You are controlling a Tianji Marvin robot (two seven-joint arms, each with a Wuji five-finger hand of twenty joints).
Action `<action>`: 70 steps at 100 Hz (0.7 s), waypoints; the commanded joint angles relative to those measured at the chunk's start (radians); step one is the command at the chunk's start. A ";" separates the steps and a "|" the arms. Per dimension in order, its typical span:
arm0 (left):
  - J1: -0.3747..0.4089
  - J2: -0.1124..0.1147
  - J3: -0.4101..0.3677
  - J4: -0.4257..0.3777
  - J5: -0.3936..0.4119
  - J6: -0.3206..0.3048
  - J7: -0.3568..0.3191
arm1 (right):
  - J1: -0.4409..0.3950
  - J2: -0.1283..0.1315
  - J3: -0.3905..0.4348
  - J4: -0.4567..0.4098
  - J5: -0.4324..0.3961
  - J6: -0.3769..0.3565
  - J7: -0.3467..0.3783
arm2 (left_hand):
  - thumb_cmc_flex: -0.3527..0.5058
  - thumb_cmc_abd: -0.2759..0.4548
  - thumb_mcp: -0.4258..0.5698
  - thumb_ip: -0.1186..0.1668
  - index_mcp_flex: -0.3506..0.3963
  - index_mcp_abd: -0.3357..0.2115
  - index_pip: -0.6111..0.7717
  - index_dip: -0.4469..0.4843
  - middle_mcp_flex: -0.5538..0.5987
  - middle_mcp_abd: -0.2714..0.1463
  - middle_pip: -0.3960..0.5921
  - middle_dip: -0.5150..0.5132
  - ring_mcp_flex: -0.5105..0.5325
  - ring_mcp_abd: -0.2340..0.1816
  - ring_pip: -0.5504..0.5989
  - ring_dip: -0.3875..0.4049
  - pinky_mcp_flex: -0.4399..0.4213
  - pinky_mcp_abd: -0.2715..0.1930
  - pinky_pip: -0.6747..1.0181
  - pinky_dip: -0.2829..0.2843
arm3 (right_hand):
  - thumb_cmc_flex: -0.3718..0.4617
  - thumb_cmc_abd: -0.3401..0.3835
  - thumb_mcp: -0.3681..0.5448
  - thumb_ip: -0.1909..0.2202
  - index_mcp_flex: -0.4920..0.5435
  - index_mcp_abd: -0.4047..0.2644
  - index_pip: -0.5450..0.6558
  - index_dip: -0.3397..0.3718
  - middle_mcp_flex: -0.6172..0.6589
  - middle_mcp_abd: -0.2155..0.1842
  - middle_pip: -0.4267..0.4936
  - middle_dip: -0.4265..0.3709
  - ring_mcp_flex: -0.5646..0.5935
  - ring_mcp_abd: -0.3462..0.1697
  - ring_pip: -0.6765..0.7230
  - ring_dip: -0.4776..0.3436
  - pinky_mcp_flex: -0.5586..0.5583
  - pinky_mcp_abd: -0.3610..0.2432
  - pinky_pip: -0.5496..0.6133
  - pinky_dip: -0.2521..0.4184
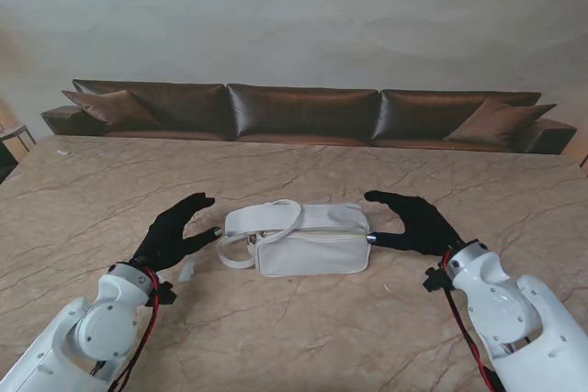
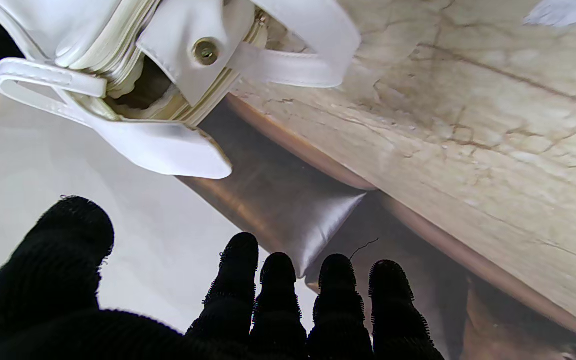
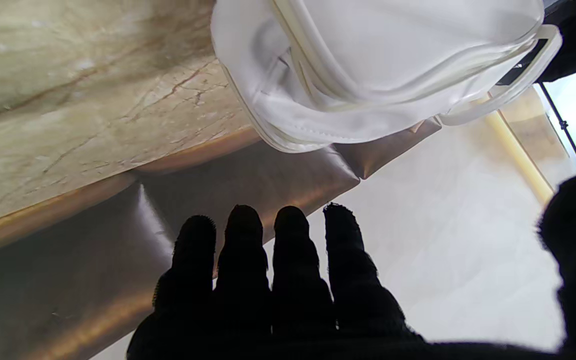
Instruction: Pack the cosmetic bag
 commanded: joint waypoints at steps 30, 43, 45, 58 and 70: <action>-0.047 -0.013 0.028 0.003 -0.045 -0.047 0.010 | -0.095 -0.028 0.030 0.052 0.007 -0.049 -0.127 | -0.047 0.057 -0.011 -0.025 0.030 -0.027 -0.028 -0.014 0.029 -0.025 0.011 -0.008 0.017 -0.047 0.011 -0.019 -0.005 -0.039 0.037 -0.027 | -0.077 0.032 0.007 0.011 -0.002 -0.028 0.023 -0.025 0.034 -0.013 -0.025 -0.015 -0.002 -0.044 0.001 -0.008 -0.013 -0.028 -0.006 -0.027; -0.059 -0.014 0.040 0.008 -0.061 -0.046 0.002 | -0.111 -0.031 0.036 0.051 0.013 -0.047 -0.139 | -0.044 0.057 -0.009 -0.023 0.029 -0.029 -0.025 -0.012 0.030 -0.027 0.011 -0.008 0.019 -0.047 0.011 -0.019 -0.007 -0.036 0.042 -0.028 | -0.072 0.030 0.007 0.010 0.001 -0.031 0.028 -0.026 0.038 -0.012 -0.025 -0.015 -0.001 -0.041 0.001 -0.009 -0.015 -0.024 -0.005 -0.032; -0.060 -0.014 0.042 0.009 -0.061 -0.046 0.002 | -0.112 -0.031 0.037 0.050 0.013 -0.047 -0.139 | -0.043 0.057 -0.008 -0.023 0.029 -0.029 -0.024 -0.012 0.030 -0.027 0.011 -0.008 0.019 -0.046 0.011 -0.019 -0.006 -0.035 0.043 -0.028 | -0.071 0.030 0.006 0.010 0.001 -0.030 0.029 -0.027 0.038 -0.012 -0.025 -0.015 -0.001 -0.042 0.001 -0.009 -0.015 -0.024 -0.004 -0.033; -0.062 -0.016 0.050 0.014 -0.066 -0.048 0.008 | -0.118 -0.032 0.043 0.039 0.011 -0.047 -0.144 | -0.039 0.054 -0.006 -0.022 0.032 -0.029 -0.020 -0.009 0.034 -0.026 0.012 -0.008 0.024 -0.045 0.012 -0.018 -0.006 -0.033 0.055 -0.025 | -0.070 0.029 0.005 0.010 0.001 -0.033 0.033 -0.028 0.040 -0.013 -0.025 -0.015 0.000 -0.042 0.001 -0.009 -0.015 -0.024 -0.003 -0.036; -0.057 -0.017 0.052 0.011 -0.067 -0.046 0.013 | -0.119 -0.033 0.045 0.029 0.005 -0.051 -0.152 | -0.039 0.054 -0.006 -0.021 0.034 -0.031 -0.017 -0.007 0.038 -0.024 0.012 -0.007 0.028 -0.044 0.012 -0.017 -0.007 -0.024 0.069 -0.020 | -0.067 0.028 0.005 0.010 0.003 -0.038 0.038 -0.028 0.046 -0.012 -0.024 -0.014 0.005 -0.041 0.003 -0.008 -0.014 -0.022 -0.001 -0.038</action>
